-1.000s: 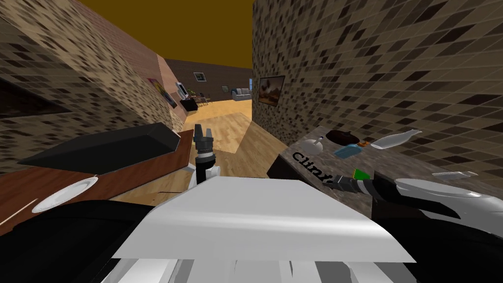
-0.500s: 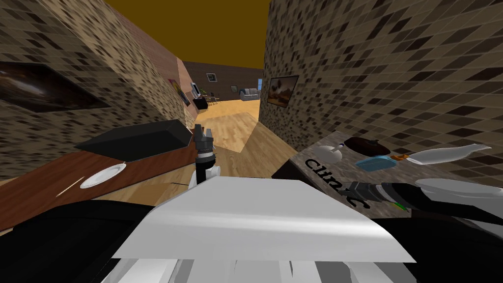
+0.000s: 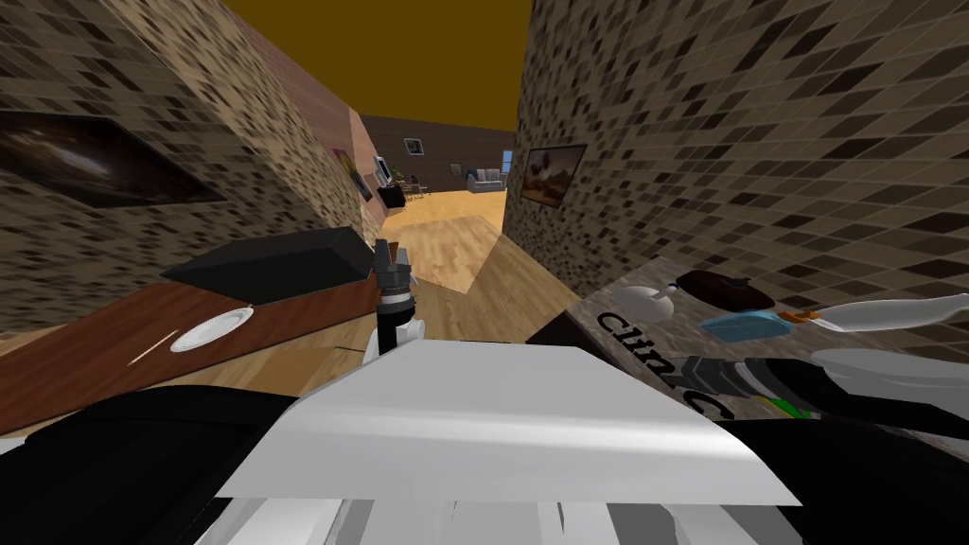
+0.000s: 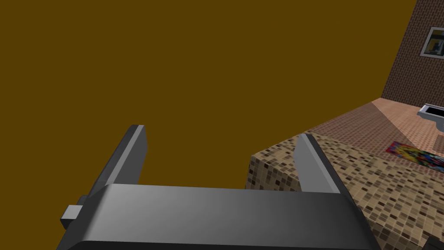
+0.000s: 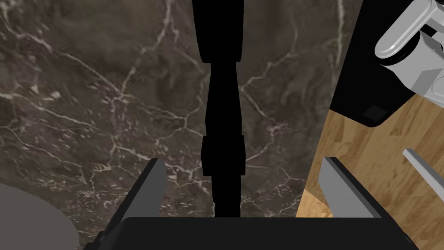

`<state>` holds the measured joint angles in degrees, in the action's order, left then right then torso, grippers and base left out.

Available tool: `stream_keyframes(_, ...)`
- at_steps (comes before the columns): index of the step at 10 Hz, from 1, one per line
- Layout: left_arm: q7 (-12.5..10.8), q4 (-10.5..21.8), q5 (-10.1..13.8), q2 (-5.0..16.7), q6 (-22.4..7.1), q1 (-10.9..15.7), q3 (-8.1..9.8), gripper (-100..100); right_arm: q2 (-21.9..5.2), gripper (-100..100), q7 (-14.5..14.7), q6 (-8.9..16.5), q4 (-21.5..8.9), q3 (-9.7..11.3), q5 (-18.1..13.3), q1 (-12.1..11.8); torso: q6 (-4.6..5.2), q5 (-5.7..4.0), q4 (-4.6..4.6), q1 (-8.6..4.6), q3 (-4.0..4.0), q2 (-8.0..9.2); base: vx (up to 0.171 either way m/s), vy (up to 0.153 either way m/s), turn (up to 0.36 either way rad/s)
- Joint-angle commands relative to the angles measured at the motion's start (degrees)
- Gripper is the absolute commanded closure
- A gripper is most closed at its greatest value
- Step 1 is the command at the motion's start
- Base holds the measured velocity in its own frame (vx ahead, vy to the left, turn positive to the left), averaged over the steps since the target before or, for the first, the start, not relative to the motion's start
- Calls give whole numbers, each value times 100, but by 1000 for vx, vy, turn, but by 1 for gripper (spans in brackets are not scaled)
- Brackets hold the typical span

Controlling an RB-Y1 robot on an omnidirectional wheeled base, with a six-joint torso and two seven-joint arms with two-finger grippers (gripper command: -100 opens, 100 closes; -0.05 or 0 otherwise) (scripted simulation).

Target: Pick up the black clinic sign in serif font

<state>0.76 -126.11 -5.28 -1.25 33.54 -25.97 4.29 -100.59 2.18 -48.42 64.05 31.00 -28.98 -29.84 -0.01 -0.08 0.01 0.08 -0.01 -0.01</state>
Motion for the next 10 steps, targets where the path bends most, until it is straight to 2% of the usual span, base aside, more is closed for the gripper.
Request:
stream_keyframes(1,0,0,0,0,0,0,0,0,184,-100,79,102,-66,28,-14,-46,0,0,0,0,0,0,22,-5,88)
stream_keyframes(2,0,0,0,0,0,0,0,0,267,-100,101,142,-93,42,-35,-53,0,0,-1,-3,-1,-2,25,-7,57)
stream_keyframes(3,0,0,0,0,0,0,0,0,176,-100,91,142,-28,23,28,-97,2,-1,-1,-4,-2,-3,11,-3,7)
stream_keyframes(4,0,0,0,0,0,0,0,0,187,100,107,150,-35,24,28,-100,2,1,0,-2,-1,-1,0,0,0)
stream_keyframes(8,0,0,0,0,0,0,0,0,185,100,108,152,-34,23,27,-99,3,2,1,0,2,4,0,0,0)
stream_keyframes(9,0,0,0,0,0,0,0,0,186,0,108,153,-34,24,27,-99,3,2,1,0,2,4,0,0,0)
stream_keyframes(10,0,0,0,0,0,0,0,0,20,100,36,22,-13,0,27,-32,3,2,1,0,2,5,-16,3,-100)
